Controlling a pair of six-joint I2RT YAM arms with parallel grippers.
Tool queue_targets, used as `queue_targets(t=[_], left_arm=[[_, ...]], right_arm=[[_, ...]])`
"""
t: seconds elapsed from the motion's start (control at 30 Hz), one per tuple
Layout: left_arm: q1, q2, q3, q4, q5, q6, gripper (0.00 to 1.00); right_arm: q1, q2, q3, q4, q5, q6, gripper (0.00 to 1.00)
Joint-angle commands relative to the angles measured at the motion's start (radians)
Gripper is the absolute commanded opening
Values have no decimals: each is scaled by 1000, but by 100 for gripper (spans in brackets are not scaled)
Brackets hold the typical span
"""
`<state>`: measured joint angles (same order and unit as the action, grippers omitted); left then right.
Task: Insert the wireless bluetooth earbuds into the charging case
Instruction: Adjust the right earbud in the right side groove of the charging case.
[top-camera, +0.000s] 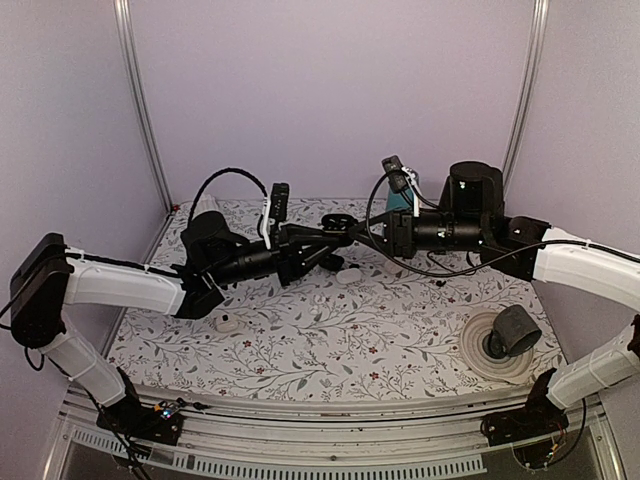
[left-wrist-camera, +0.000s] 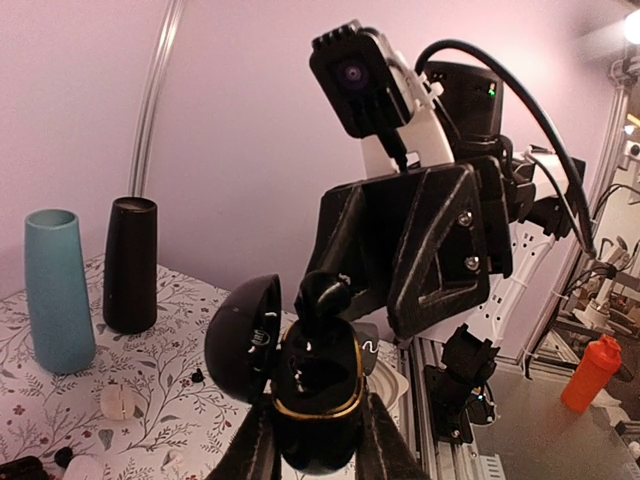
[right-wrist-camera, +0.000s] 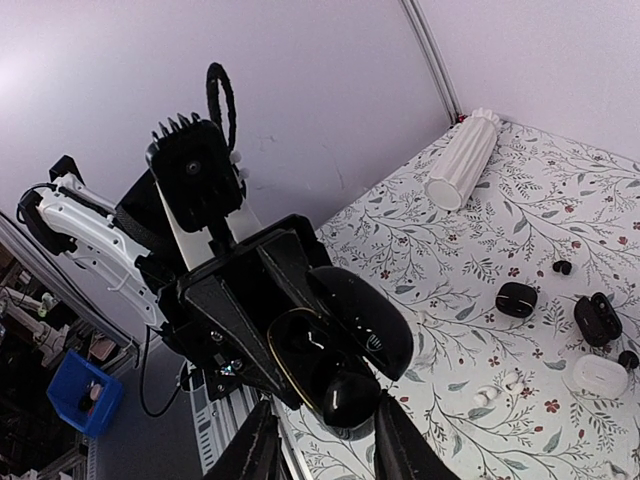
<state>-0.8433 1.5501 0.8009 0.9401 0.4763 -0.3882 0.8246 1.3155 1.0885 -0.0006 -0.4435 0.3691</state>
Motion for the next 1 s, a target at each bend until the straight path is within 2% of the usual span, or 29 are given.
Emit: queue_targets(t=[0.0,0.97], left_arm=[[7,-16,-14,-24,-53,16,0],[7,1,-1,-59,-70,28,0]], right_arm=[[21,-24,15,3,-23,-1,33],[79,4,63,-27,-30,-35,33]])
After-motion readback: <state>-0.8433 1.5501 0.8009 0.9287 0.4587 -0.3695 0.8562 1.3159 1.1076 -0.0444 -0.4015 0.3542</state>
